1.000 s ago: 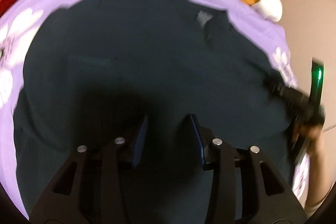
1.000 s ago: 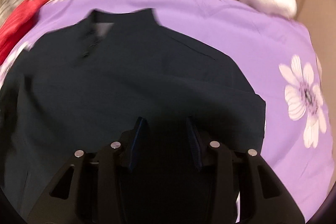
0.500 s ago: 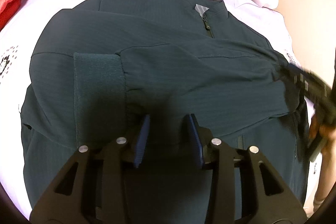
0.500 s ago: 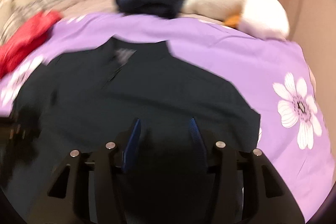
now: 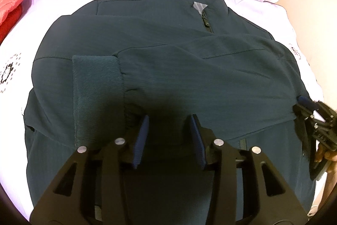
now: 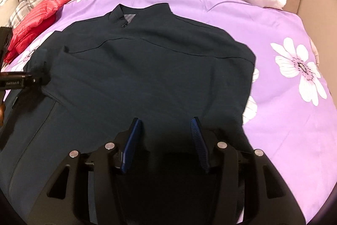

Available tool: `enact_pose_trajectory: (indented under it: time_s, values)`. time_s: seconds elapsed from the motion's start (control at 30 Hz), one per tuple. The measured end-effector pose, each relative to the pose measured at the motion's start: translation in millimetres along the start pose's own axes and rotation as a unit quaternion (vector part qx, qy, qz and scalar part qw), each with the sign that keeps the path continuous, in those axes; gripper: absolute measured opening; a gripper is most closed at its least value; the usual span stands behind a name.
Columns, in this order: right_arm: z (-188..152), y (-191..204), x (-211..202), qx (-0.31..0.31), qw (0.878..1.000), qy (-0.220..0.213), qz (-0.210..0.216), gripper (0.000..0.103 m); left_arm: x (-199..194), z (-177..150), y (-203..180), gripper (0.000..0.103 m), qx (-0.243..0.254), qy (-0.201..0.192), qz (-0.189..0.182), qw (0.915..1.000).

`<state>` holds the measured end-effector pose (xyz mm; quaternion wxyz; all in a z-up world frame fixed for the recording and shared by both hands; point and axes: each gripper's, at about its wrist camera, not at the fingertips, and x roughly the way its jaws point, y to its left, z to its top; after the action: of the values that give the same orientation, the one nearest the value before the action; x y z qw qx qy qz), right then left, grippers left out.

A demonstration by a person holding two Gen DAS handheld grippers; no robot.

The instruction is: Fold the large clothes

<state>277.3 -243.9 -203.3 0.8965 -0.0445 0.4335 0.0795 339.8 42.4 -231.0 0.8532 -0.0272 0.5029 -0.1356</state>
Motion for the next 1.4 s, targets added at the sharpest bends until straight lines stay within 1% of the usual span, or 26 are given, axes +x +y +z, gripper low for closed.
enact_pose_trajectory:
  time_s: [0.03, 0.1, 0.17, 0.2, 0.3, 0.4, 0.47, 0.53, 0.6, 0.67, 0.7, 0.77, 0.83, 0.9, 0.97, 1.07, 1.27, 1.4]
  values:
    - [0, 0, -4, 0.001, 1.000, -0.004, -0.002, 0.051, 0, -1, -1, 0.043, 0.002, 0.000, 0.002, 1.0000]
    - [6, 2, -16, 0.005, 0.999, -0.032, 0.008, 0.052, 1, -1, -2, 0.044, 0.007, -0.001, 0.007, 1.0000]
    - [12, 4, -20, 0.009, 0.999, -0.052, 0.012, 0.057, 1, -1, -3, 0.044, 0.009, 0.000, 0.010, 0.9999]
    - [14, 4, -19, 0.012, 0.998, -0.055, 0.008, 0.058, 1, -1, -3, 0.044, 0.007, 0.001, 0.011, 0.9999]
    - [18, 0, -5, 0.025, 0.999, -0.040, 0.002, 0.058, 0, -1, -3, 0.044, 0.008, 0.003, 0.012, 0.9999]
    - [10, -6, 13, 0.037, 0.999, -0.003, -0.008, 0.058, 1, 0, -3, 0.044, 0.008, 0.005, 0.011, 0.9999]
    - [2, -10, 13, 0.041, 0.999, -0.005, -0.002, 0.058, 0, -1, -3, 0.044, 0.008, 0.005, 0.012, 0.9999]
    - [-2, -13, 6, 0.047, 0.999, -0.005, -0.005, 0.058, -2, -2, -4, 0.044, 0.006, 0.005, 0.015, 0.9999]
    - [-5, -14, -2, 0.051, 0.999, -0.003, -0.012, 0.058, -9, -5, -5, 0.050, 0.004, 0.003, 0.012, 0.9999]
    - [-9, -12, -16, 0.051, 0.999, -0.009, -0.016, 0.058, -18, -9, -9, 0.064, 0.006, -0.003, 0.007, 1.0000]
    - [-12, -11, -23, 0.052, 0.998, -0.014, -0.015, 0.058, -26, -12, -13, 0.067, 0.013, -0.008, 0.008, 0.9999]
    - [-21, -7, -41, 0.059, 0.998, -0.023, -0.008, 0.063, -39, -19, -20, 0.083, 0.026, -0.015, 0.022, 0.9993]
    - [-33, -1, -58, 0.072, 0.997, -0.030, -0.001, 0.069, -52, -31, -26, 0.084, 0.036, -0.021, 0.032, 0.9986]
    - [-43, 7, -71, 0.081, 0.996, -0.032, 0.013, 0.069, -67, -44, -31, 0.084, 0.043, -0.023, 0.034, 0.9982]
    - [-53, 16, -81, 0.082, 0.996, -0.030, 0.021, 0.075, -80, -58, -35, 0.087, 0.046, -0.027, 0.044, 0.9976]
    - [-64, 34, -94, 0.070, 0.997, -0.028, 0.024, 0.080, -100, -80, -40, 0.091, 0.049, -0.036, 0.047, 0.9970]
    - [-75, 76, -107, 0.052, 0.997, -0.026, 0.058, 0.082, -118, -116, -43, 0.091, 0.049, -0.038, 0.051, 0.9968]
    - [-83, 101, -107, 0.036, 0.997, -0.021, 0.059, 0.082, -122, -141, -47, 0.091, 0.053, -0.035, 0.061, 0.9962]
